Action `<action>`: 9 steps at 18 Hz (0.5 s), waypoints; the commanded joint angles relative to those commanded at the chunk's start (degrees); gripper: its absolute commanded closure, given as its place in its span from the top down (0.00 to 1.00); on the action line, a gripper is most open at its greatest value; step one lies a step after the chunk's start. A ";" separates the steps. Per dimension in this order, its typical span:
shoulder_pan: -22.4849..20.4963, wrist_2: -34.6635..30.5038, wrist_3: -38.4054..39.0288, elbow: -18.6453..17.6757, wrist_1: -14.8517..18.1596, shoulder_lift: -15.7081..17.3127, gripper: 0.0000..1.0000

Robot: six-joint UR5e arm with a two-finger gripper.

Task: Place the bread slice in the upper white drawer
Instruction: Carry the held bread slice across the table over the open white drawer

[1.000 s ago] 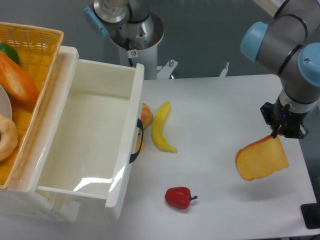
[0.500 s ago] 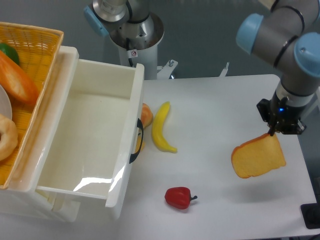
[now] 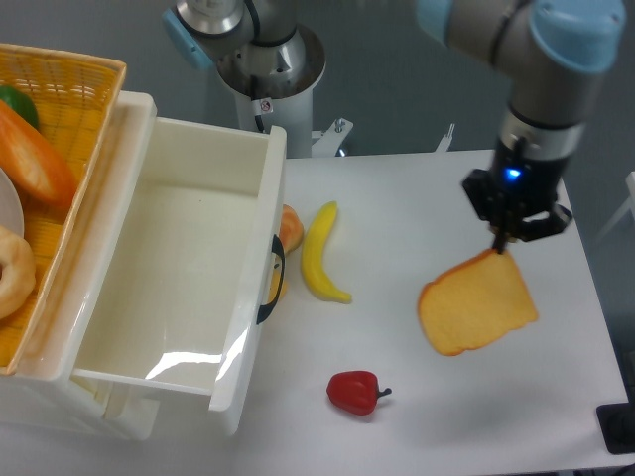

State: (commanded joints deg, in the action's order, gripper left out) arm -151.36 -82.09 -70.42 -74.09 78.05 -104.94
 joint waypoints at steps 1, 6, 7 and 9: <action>0.97 0.53 1.76 -0.18 0.09 1.05 0.00; 4.48 3.17 7.03 -2.90 0.18 7.11 0.00; 5.71 3.26 8.53 -3.60 0.09 8.25 0.00; 8.78 3.35 10.73 -3.87 0.00 9.40 0.00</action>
State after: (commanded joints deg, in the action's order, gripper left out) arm -142.58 -78.75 -59.69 -77.96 78.05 -95.54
